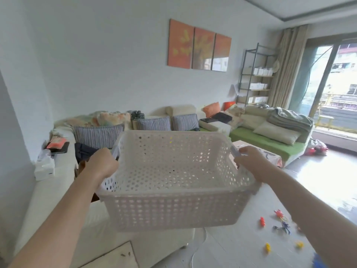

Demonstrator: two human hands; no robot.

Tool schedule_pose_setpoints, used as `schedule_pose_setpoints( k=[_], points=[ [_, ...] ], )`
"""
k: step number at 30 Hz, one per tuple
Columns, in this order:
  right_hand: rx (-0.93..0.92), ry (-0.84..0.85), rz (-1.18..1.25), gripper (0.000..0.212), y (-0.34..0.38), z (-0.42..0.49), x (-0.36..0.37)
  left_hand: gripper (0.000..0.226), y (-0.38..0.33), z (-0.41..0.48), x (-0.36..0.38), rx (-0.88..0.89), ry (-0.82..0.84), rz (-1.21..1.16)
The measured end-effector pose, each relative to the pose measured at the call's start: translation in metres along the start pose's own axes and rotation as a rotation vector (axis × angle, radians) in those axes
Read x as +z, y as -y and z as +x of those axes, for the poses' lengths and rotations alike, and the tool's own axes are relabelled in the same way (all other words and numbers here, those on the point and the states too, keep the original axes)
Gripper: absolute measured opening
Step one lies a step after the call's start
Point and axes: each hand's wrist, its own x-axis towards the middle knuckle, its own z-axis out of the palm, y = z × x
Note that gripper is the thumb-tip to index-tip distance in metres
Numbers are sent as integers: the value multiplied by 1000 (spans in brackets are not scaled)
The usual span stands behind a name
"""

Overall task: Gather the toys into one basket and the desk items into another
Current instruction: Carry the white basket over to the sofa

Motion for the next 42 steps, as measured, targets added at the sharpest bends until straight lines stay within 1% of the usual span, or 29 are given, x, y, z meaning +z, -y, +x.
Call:
schedule_pose_setpoints(
  k=[3,4,6,8,9,10,11,13,15,17,19,23,30,33,37,38,40,42],
  points=[
    [-23,-40,-27,16,-10,5,-38,26,-32,2,16,22,34,-22],
    [-35,-53,-35,14,-14,7,-49,22,-43,0,21,25,45,-31],
    [-50,-69,-25,20,-22,16,-67,5,-66,-2,32,29,45,-60],
    [-48,-82,-32,24,-32,28,-83,32,-85,4,48,40,60,-60],
    [-39,-89,-23,25,-37,34,-89,38,-92,8,55,56,65,-58],
    [-23,-100,-5,27,-42,41,-94,38,-99,10,61,72,71,-53],
    [-9,-109,8,28,-47,48,-100,31,-109,14,68,86,77,-43],
    [8,-119,6,30,-55,62,-108,6,-125,24,78,103,75,-25],
    [24,-117,10,29,-65,79,-117,11,-141,37,92,104,94,-42],
    [43,-145,-2,23,-73,97,-124,5,-155,51,102,122,104,-50],
    [67,-161,-27,23,-79,119,-131,5,-172,67,117,124,124,-57],
    [117,-125,10,24,-82,163,-144,23,-209,103,141,166,154,-72],
    [164,-138,67,15,-97,233,-162,28,-276,169,180,234,170,-53],
    [181,-145,68,16,-108,262,-164,30,-301,192,200,233,168,-34],
    [197,-161,107,27,-127,316,-176,27,-339,223,236,243,176,-15],
    [196,-167,113,29,-132,332,-180,23,-348,231,247,253,167,-6],
    [199,-170,114,33,-138,361,-189,5,-366,247,263,245,157,-1],
    [218,-167,98,36,-144,388,-198,32,-382,265,280,213,185,0]
  ],
)
